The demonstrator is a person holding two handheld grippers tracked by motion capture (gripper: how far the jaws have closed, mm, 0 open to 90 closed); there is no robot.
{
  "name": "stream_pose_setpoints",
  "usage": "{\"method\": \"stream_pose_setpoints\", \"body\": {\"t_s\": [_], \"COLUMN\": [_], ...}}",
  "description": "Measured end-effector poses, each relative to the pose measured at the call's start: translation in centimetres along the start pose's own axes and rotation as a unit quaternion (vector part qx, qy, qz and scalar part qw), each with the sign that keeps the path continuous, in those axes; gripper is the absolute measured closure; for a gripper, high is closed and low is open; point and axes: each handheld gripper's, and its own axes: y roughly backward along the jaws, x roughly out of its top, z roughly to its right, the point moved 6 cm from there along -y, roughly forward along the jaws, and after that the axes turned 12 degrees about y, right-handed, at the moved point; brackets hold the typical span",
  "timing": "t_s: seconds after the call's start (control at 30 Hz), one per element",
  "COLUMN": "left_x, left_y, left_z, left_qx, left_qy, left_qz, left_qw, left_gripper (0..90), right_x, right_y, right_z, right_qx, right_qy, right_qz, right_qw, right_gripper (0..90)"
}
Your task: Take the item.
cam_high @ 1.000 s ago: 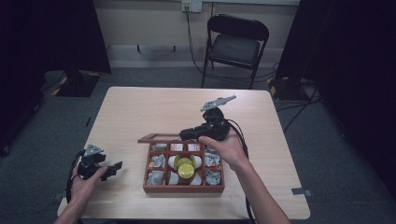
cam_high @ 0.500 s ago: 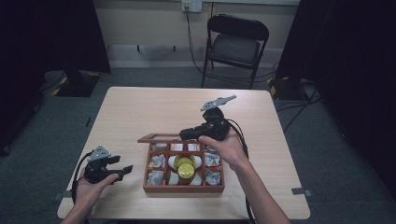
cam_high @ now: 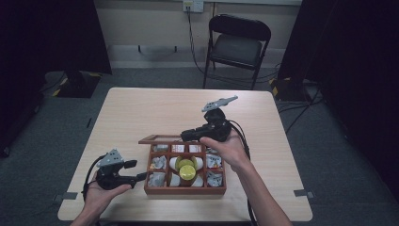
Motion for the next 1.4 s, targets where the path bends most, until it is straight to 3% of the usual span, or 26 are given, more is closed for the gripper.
{"method": "stream_pose_setpoints", "body": {"t_s": [0.37,0.47,0.53,0.67,0.77,1.03,1.2,1.4], "left_x": [0.5,0.8,1.2,1.6,1.7,2.1,2.5,2.7], "left_y": [-1.5,-2.5,-3.2,-4.7,-5.7,-7.6,-8.9,-10.3], "left_z": [2.5,3.4,4.3,6.0,6.8,7.5,7.5,7.9], "left_qx": [-0.036,-0.043,-0.055,-0.071,-0.082,-0.083,-0.062,-0.063], "left_qy": [-0.039,-0.053,-0.052,-0.073,-0.071,-0.078,-0.088,-0.089], "left_qz": [-0.020,-0.035,-0.035,-0.049,-0.053,-0.072,-0.091,-0.113], "left_qw": [0.9984,0.9970,0.9965,0.9936,0.9927,0.9908,0.9900,0.9875], "left_gripper": [32.3,32.3,32.3,32.2,32.2,28.4,28.1,27.9], "right_x": [0.1,0.1,0.2,0.2,0.1,0.2,0.3,0.2], "right_y": [0.0,0.0,0.0,0.0,0.0,0.0,0.0,0.0], "right_z": [0.1,0.1,0.1,0.1,0.1,0.1,0.2,0.1], "right_qx": [0.000,0.001,0.001,0.001,0.001,0.001,0.000,0.000], "right_qy": [0.000,-0.001,-0.002,-0.001,-0.001,-0.001,0.001,0.001], "right_qz": [0.000,-0.001,-0.001,-0.001,-0.001,-0.001,-0.001,-0.001], "right_qw": [1.0000,1.0000,1.0000,1.0000,1.0000,1.0000,1.0000,1.0000], "right_gripper": [81.8,81.8,81.8,81.8,81.8,81.8,81.8,81.8]}}
